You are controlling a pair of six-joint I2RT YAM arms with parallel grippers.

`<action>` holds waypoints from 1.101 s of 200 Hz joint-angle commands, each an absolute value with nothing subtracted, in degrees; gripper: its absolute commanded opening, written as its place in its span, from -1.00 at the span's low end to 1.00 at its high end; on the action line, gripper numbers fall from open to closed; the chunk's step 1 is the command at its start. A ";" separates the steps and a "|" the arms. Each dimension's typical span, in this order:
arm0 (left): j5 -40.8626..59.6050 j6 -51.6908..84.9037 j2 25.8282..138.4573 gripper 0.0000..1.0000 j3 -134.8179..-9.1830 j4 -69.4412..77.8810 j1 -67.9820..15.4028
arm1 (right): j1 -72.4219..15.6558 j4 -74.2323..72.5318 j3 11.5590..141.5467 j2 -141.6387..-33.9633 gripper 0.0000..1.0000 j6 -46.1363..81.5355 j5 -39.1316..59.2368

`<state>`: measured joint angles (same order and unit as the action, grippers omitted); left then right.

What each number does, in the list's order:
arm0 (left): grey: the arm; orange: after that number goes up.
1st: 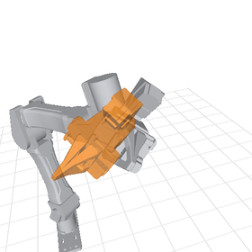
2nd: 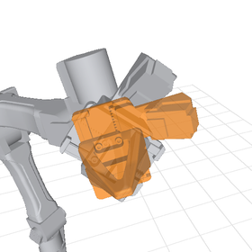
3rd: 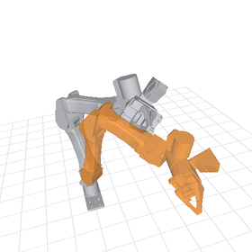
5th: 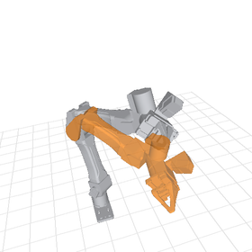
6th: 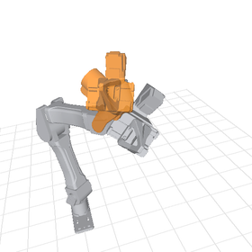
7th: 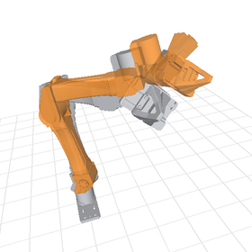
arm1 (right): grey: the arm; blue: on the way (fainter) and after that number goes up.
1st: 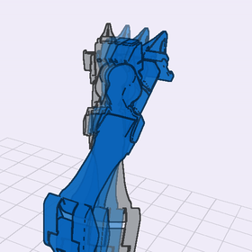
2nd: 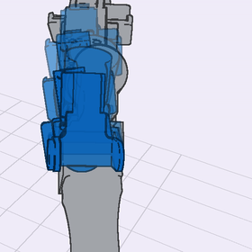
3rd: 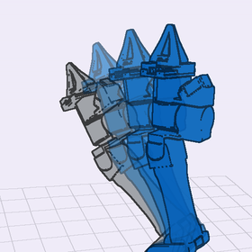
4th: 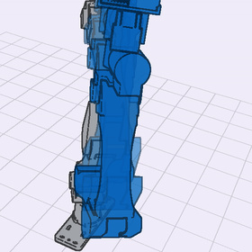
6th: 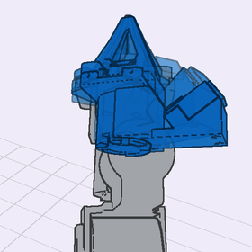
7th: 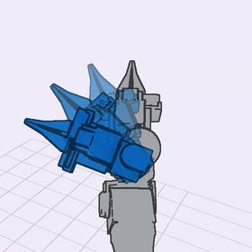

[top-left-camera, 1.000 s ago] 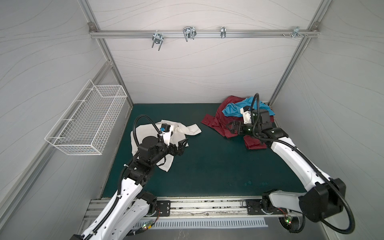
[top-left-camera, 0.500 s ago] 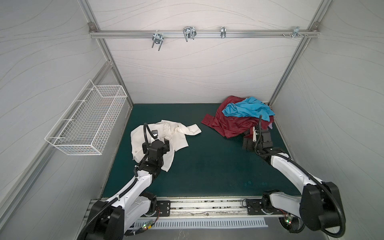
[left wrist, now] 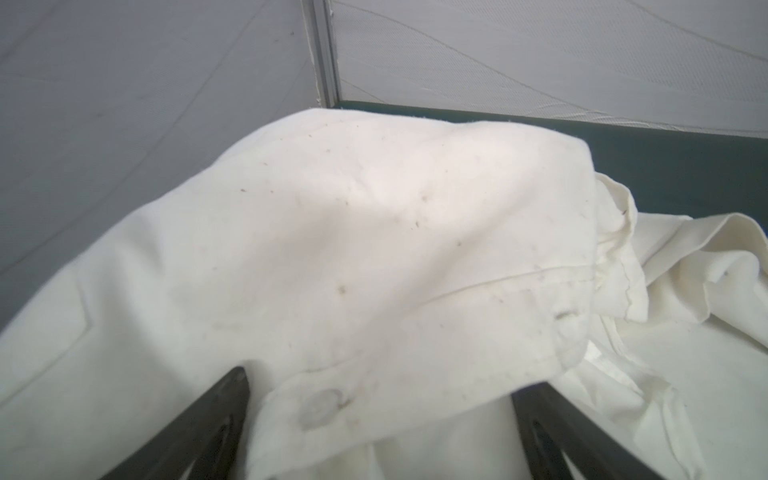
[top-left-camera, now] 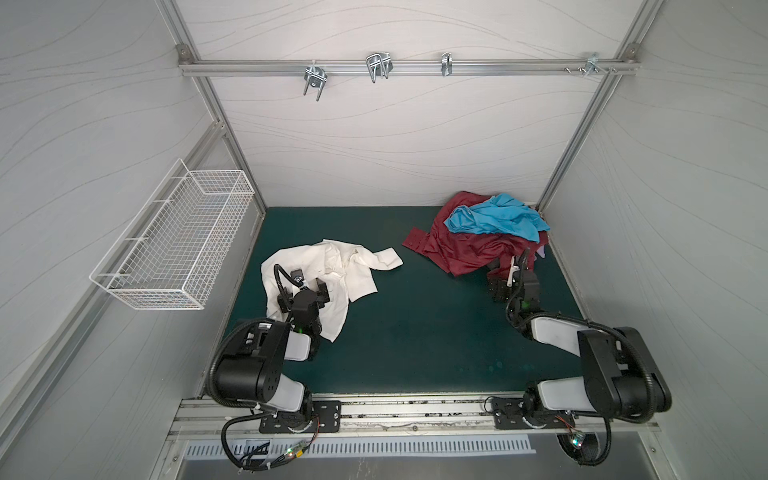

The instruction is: Pick out a specific cloth from the pile

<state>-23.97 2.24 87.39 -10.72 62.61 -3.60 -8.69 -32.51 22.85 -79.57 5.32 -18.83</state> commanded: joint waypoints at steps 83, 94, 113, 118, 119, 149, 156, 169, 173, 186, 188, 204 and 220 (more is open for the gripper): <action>-2.77 1.64 88.83 0.89 -20.78 55.31 2.17 | -7.73 -46.76 24.70 -89.93 0.98 1.15 -12.96; -1.36 1.17 88.68 0.89 -22.51 50.93 2.19 | -7.63 -46.58 24.78 -90.00 0.98 1.17 -12.84; -2.22 1.57 89.23 0.88 -24.74 47.39 2.28 | -7.54 -46.53 24.79 -89.97 0.98 1.14 -12.75; -2.27 1.63 89.09 0.90 -25.11 46.51 2.28 | -7.56 -46.58 24.79 -90.00 0.98 1.14 -12.74; -2.28 1.65 89.06 0.94 -25.13 46.46 2.24 | -7.56 -46.58 24.79 -90.00 0.98 1.14 -12.74; -2.20 1.56 89.11 0.98 -24.85 47.21 2.22 | -7.56 -46.67 24.66 -89.91 0.98 1.17 -12.70; -2.20 1.55 89.12 0.98 -24.86 47.22 2.28 | -7.50 -46.66 24.70 -89.91 0.98 1.23 -12.66; -2.18 1.52 89.03 0.98 -24.83 47.23 2.29 | -7.49 -46.66 24.68 -89.91 0.98 1.24 -12.72; -2.20 1.53 89.08 0.98 -24.87 47.24 2.29 | -7.55 -46.67 24.70 -89.85 0.98 1.22 -12.66; -2.20 1.50 89.03 0.98 -24.81 47.22 2.27 | -7.54 -46.65 24.70 -89.91 0.98 1.23 -12.68; -2.20 1.50 89.03 0.98 -24.86 47.25 2.28 | -7.55 -46.66 24.70 -89.87 0.98 1.23 -12.66; -2.20 1.57 89.04 0.98 -24.86 47.22 2.28 | -7.56 -46.65 24.69 -89.90 0.98 1.21 -12.66; -2.20 1.56 89.07 0.98 -24.87 47.28 2.26 | -7.51 -46.66 24.69 -89.91 0.98 1.23 -12.66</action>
<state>-2.83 1.87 89.49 -23.81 46.46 2.11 -7.88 -46.00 24.16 -90.06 1.69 -12.99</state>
